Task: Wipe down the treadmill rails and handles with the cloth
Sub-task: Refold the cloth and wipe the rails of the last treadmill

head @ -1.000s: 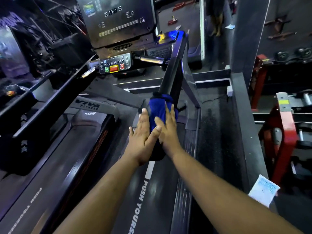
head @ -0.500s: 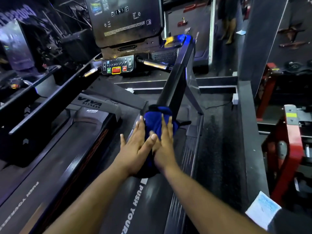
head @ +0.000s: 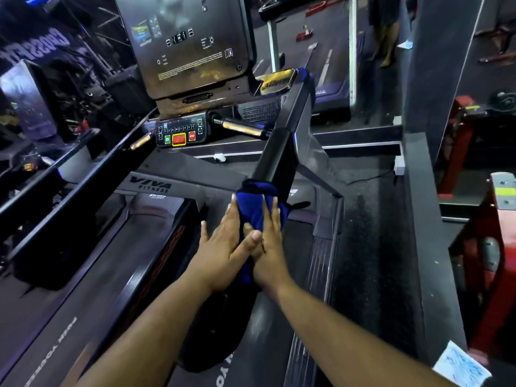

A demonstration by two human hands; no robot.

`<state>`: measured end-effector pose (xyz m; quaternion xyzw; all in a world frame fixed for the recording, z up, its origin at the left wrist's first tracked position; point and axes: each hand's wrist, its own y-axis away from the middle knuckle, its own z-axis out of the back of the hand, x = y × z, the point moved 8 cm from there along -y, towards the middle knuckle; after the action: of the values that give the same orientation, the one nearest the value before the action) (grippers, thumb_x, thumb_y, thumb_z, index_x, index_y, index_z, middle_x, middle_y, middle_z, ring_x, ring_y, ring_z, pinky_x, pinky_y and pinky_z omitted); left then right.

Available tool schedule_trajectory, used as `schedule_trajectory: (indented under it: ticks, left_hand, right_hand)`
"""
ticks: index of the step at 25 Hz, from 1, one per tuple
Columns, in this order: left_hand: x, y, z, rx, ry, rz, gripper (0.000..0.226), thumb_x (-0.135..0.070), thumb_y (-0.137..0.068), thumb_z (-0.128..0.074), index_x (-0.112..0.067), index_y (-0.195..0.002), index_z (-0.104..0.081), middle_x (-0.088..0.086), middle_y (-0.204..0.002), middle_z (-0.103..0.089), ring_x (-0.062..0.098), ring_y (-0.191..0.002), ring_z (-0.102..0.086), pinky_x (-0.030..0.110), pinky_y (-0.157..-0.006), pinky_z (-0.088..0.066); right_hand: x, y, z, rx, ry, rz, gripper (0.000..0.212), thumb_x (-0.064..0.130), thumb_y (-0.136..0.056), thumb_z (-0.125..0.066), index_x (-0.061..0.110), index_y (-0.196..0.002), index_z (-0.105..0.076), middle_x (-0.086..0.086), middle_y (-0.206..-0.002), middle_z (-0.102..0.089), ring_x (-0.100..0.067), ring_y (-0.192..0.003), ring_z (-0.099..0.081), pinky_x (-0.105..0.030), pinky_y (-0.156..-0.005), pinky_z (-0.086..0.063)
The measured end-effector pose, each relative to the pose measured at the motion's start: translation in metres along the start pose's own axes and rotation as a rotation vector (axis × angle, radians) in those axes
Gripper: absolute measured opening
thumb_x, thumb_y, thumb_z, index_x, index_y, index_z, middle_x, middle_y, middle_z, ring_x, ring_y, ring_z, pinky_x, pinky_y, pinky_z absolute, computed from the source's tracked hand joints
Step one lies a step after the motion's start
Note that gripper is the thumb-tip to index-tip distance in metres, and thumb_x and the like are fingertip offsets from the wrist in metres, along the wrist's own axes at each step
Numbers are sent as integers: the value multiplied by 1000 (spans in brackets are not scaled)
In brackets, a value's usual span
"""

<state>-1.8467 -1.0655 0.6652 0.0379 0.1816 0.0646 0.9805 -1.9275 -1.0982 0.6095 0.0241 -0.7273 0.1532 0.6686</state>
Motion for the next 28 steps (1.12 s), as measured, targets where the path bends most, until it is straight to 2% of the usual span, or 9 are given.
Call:
schedule_trajectory:
  ticks: [5,11,13,16,18,21,24,26,28]
  left_hand:
    - [-6,-34,4,19,-40,38,97,-89,-76,-7,-35,-153,19,-14,-166,5,-2,-150,7,48,-122,13]
    - [-14,-57,3,-31,1,16,103,-95,-71,-5,-38,-155,14,-33,-153,13,-8,-147,12,49,-124,6]
    - [-14,-60,2,-27,-14,27,103,-94,-72,-6,-36,-155,13,-38,-148,16,-9,-147,14,46,-124,5]
    - [-18,-61,1,-15,-65,28,98,-88,-78,-8,-33,-157,10,-29,-158,14,-10,-145,18,48,-124,4]
    - [-20,-61,0,0,-105,39,93,-82,-81,-10,-32,-157,9,-22,-163,12,-8,-146,18,49,-124,3]
    - [-20,-61,-1,10,-130,54,92,-81,-82,-11,-32,-158,7,-20,-164,11,-5,-147,17,49,-124,4]
    - [-19,-60,0,-5,-128,48,90,-81,-82,-13,-34,-157,7,-19,-164,11,-3,-148,16,48,-124,4]
    - [-18,-60,0,-4,-125,55,90,-81,-82,-13,-34,-157,5,-19,-164,11,-4,-148,16,47,-124,4]
    - [-17,-61,-1,7,-122,66,91,-80,-81,-12,-34,-157,4,-20,-164,11,-4,-148,16,47,-124,4]
  right_hand:
    - [-3,-143,36,-47,221,-149,66,34,-100,-50,35,-156,-17,4,-167,9,-18,-153,7,-58,-121,-6]
    - [-9,-78,23,32,13,-2,66,47,-94,-41,48,-151,-8,24,-160,13,-3,-150,15,-44,-124,4]
    - [-10,-115,29,13,152,23,69,47,-91,-41,40,-154,-16,15,-164,12,-12,-152,13,-49,-123,2]
    - [-10,-204,50,7,342,66,71,44,-86,-45,23,-153,-34,-7,-167,-1,-32,-153,1,-58,-121,-9]
    - [-10,-245,66,25,431,29,64,39,-93,-50,24,-153,-33,-7,-167,-2,-33,-153,1,-61,-119,-13]
    - [-3,-224,59,-16,425,-11,58,30,-97,-51,20,-152,-36,-5,-167,-5,-31,-153,0,-55,-122,-13]
    - [-2,-165,38,72,371,180,59,38,-93,-49,17,-148,-43,-5,-166,-12,-31,-153,1,-42,-119,-8]
    - [-8,-187,49,80,366,244,68,50,-90,-42,18,-149,-41,-6,-166,-13,-32,-153,-1,-50,-119,-9]
    - [-16,-222,69,-10,250,86,74,53,-88,-40,22,-154,-29,-5,-167,-7,-29,-154,1,-60,-120,-7]
